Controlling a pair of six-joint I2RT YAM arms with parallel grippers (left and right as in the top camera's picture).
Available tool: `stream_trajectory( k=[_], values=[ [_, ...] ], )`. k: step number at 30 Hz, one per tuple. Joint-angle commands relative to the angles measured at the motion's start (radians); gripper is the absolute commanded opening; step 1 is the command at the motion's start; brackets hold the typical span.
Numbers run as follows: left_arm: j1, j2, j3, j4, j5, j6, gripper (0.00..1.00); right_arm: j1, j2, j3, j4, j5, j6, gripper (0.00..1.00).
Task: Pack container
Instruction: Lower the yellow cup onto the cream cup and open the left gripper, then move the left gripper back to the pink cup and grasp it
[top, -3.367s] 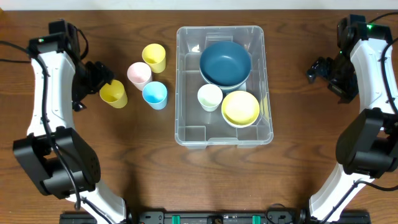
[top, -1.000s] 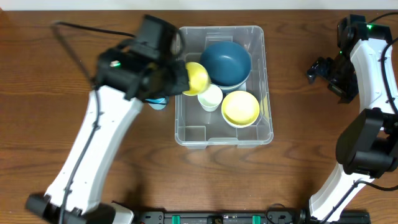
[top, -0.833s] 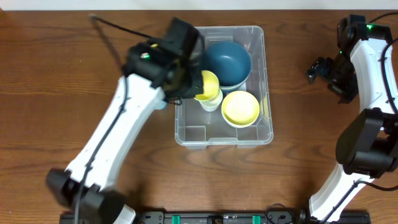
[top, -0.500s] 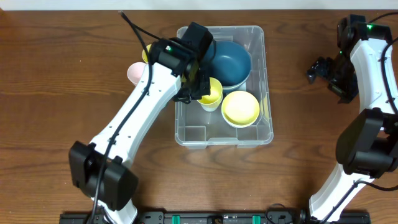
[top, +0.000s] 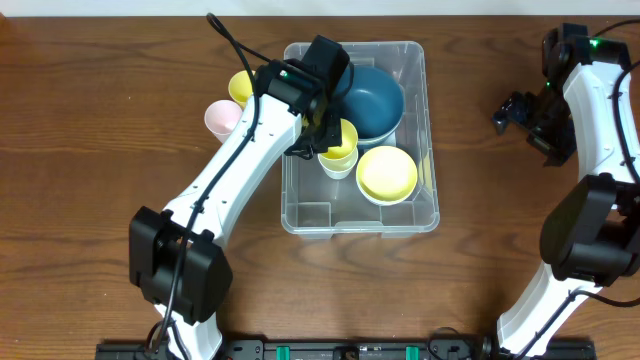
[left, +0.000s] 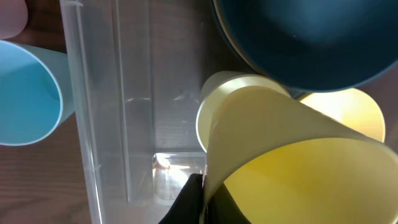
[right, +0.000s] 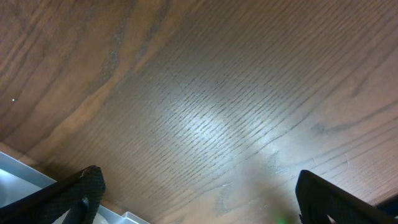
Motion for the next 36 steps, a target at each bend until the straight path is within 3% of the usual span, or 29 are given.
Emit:
stream_trajectory(
  k=[1, 21, 22, 25, 26, 32, 36],
  values=[
    [0.003, 0.023, -0.006, 0.001, -0.029, -0.008, 0.06, 0.004, -0.016, -0.001, -0.001, 0.004, 0.018, 0.99],
    [0.003, 0.055, -0.006, -0.005, -0.032, -0.004, 0.12, 0.004, -0.016, -0.001, -0.001, 0.004, 0.018, 0.99],
    [0.003, 0.056, -0.006, -0.002, -0.032, 0.001, 0.16, 0.003, -0.016, -0.001, -0.001, 0.004, 0.018, 0.99],
    [0.003, 0.056, -0.006, 0.01, -0.032, 0.01, 0.43, 0.004, -0.016, -0.001, -0.001, 0.004, 0.018, 0.99],
    [0.004, 0.056, -0.006, 0.013, -0.032, 0.01, 0.48, 0.004, -0.016, -0.001, -0.001, 0.004, 0.018, 0.99],
    [0.03, 0.051, 0.028, 0.017, -0.031, 0.039, 0.65, 0.004, -0.016, -0.001, -0.001, 0.004, 0.018, 0.99],
    [0.069, 0.023, 0.164, -0.008, -0.033, 0.082, 0.78, 0.004, -0.016, -0.001, -0.001, 0.004, 0.018, 0.99]
  ],
)
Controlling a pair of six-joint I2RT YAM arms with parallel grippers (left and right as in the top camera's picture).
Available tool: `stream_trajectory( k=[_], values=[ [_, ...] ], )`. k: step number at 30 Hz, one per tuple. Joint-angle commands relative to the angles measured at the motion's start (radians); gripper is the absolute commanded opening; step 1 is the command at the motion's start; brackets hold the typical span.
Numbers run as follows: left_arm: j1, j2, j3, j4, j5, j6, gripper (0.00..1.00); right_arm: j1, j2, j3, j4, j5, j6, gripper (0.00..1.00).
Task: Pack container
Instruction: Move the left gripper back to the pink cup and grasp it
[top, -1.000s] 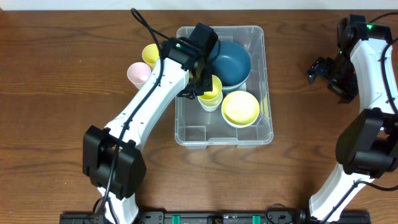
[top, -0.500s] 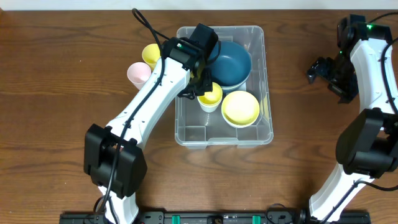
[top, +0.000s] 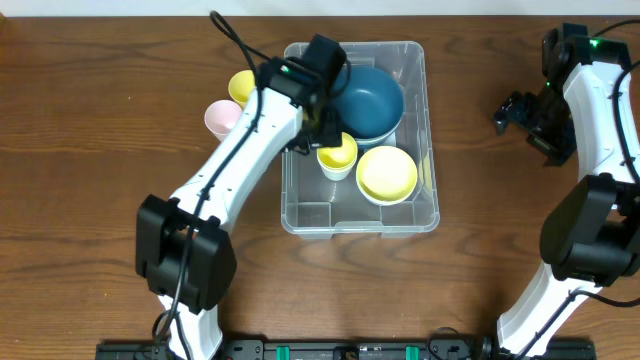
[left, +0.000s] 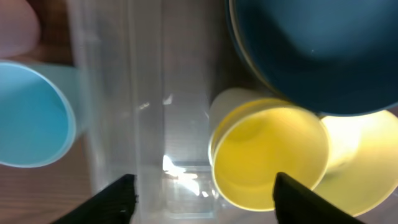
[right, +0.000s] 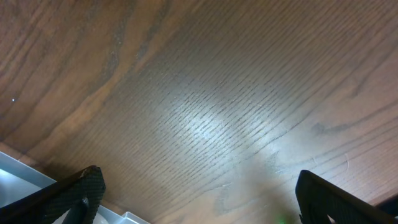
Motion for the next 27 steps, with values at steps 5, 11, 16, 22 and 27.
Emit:
stream_trajectory(
  k=[5, 11, 16, 22, 27],
  values=[
    [0.143, -0.067, 0.325, -0.079, -0.027, 0.022, 0.99, 0.003, -0.016, -0.001, -0.001, 0.004, 0.018, 0.99],
    [0.354, -0.082, 0.331, -0.206, -0.034, -0.073, 0.98, 0.004, -0.016, -0.001, -0.001, 0.004, 0.018, 0.99],
    [0.489, -0.068, 0.206, -0.254, -0.034, -0.078, 0.98, 0.004, -0.016, -0.001, -0.001, 0.004, 0.018, 0.99],
    [0.581, -0.068, -0.019, -0.103, -0.026, -0.063, 0.98, 0.004, -0.016, -0.001, -0.001, 0.004, 0.018, 0.99],
    [0.591, -0.067, -0.157, 0.052, 0.011, -0.001, 0.98, 0.004, -0.016, -0.001, -0.001, 0.004, 0.018, 0.99]
  ],
)
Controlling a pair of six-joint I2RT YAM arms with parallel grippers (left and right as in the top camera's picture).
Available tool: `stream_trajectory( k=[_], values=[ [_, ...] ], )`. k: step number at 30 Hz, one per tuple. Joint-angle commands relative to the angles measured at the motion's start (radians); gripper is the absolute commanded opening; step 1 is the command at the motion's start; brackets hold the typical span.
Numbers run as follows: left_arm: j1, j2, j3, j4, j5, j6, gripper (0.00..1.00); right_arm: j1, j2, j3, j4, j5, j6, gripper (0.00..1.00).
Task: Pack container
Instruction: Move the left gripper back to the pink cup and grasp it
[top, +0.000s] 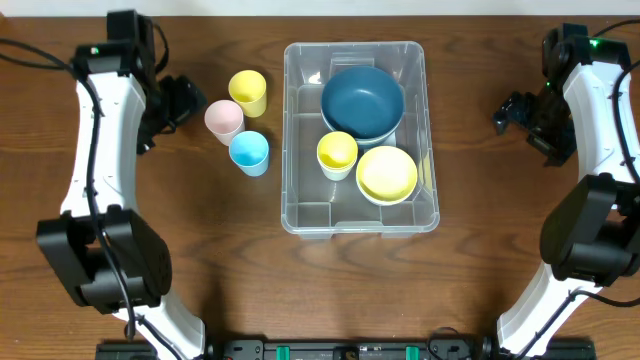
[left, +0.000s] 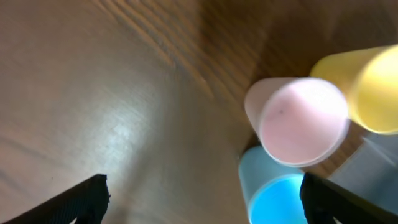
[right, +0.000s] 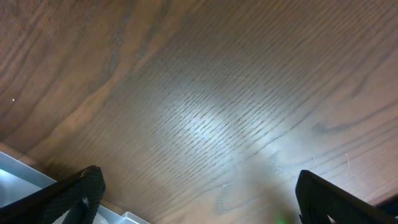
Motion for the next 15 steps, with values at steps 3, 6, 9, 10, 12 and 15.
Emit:
stream_trajectory(
  k=[3, 6, 9, 10, 12, 15],
  values=[
    [-0.006, 0.005, -0.074, 0.083, 0.016, 0.049, 0.98, 0.004, -0.016, -0.001, -0.001, 0.004, 0.018, 0.99],
    [-0.013, 0.007, -0.078, 0.115, 0.016, 0.071, 0.98, 0.004, -0.016, -0.001, -0.001, 0.004, 0.018, 0.99],
    [-0.018, 0.012, -0.078, 0.134, 0.016, 0.071, 0.98, 0.004, -0.016, -0.001, -0.001, 0.004, 0.018, 0.99],
    [-0.02, 0.017, -0.078, 0.137, 0.016, 0.071, 0.98, 0.004, -0.016, -0.001, -0.001, 0.004, 0.018, 0.99],
    [-0.031, 0.039, -0.078, 0.142, 0.016, 0.072, 0.98, 0.004, -0.016, -0.001, -0.001, 0.004, 0.018, 0.99],
    [-0.05, 0.082, -0.078, 0.145, 0.016, 0.072, 0.98, 0.004, -0.016, -0.001, -0.001, 0.004, 0.018, 0.99]
  ],
)
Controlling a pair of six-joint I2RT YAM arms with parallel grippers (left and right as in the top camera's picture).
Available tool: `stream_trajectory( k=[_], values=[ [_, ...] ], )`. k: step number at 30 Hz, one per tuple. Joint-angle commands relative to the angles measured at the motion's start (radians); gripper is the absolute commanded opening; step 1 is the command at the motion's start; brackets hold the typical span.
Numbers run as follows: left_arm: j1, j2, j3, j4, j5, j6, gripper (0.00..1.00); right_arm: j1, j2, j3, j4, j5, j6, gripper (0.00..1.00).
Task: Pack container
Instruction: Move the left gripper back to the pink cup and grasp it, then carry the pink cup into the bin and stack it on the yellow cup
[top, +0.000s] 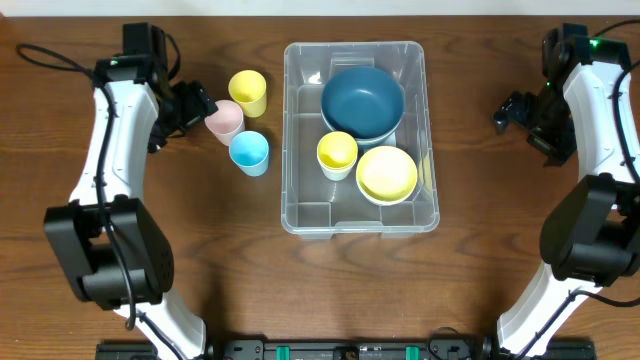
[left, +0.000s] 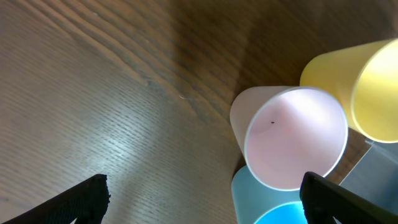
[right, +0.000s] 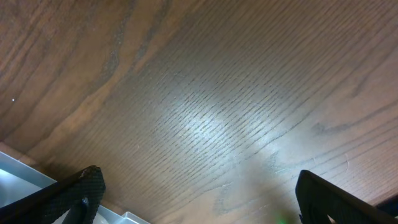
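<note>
The clear container (top: 291, 150) holds a dark blue bowl (top: 362, 100), a yellow bowl (top: 387, 173) and a yellow cup (top: 337, 151) nested in a pale cup. Left of it stand a yellow cup (top: 247, 92), a pink cup (top: 224, 120) and a light blue cup (top: 249, 152). My left gripper (top: 197, 104) is open just left of the pink cup, with nothing in it. The left wrist view shows the pink cup (left: 292, 134), the yellow cup (left: 360, 87) and the blue cup (left: 273, 202) ahead of the left gripper (left: 205, 199). My right gripper (top: 515, 112) is open and empty.
Bare wood lies under the right gripper (right: 199, 193), with a corner of the container (right: 15, 173) at the lower left of that view. The table's far edge runs close behind the container and both arms.
My left gripper has shifted a little to the right, closer to the pink cup, which now looks larger and sharper in the left wrist view. The right arm has not moved.
My left gripper held a yellow cup over a pale cup inside the container. Then it was open, with the yellow cup nested in that cup. Later it was outside, left of the three standing cups, and now sits nearer the pink one.
</note>
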Motion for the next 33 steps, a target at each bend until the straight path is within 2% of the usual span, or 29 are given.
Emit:
stream_trajectory(
  k=[1, 10, 15, 19, 23, 29, 31, 33],
  values=[
    [-0.028, 0.071, -0.001, 0.005, -0.002, 0.018, 0.98, 0.004, -0.016, -0.001, -0.001, 0.004, 0.018, 0.99],
    [-0.044, 0.146, -0.001, 0.049, -0.002, 0.013, 1.0, 0.004, -0.016, -0.001, -0.001, 0.004, 0.018, 0.99],
    [-0.043, 0.163, -0.001, 0.06, -0.002, 0.013, 0.8, 0.004, -0.016, -0.001, -0.001, 0.004, 0.018, 0.99],
    [-0.043, 0.173, -0.001, 0.064, -0.002, 0.013, 0.54, 0.004, -0.016, -0.001, -0.001, 0.004, 0.018, 0.99],
    [-0.042, 0.173, -0.001, 0.072, -0.002, 0.013, 0.33, 0.003, -0.016, -0.001, -0.001, 0.004, 0.018, 0.99],
    [-0.027, 0.173, -0.001, 0.079, -0.005, 0.013, 0.11, 0.004, -0.016, -0.001, -0.001, 0.004, 0.018, 0.99],
    [-0.014, 0.172, -0.001, 0.081, -0.005, 0.014, 0.06, 0.004, -0.016, -0.001, -0.001, 0.004, 0.018, 0.99],
    [0.004, 0.167, 0.0, 0.081, -0.005, 0.013, 0.06, 0.004, -0.016, -0.001, -0.001, 0.004, 0.018, 0.99]
  ],
)
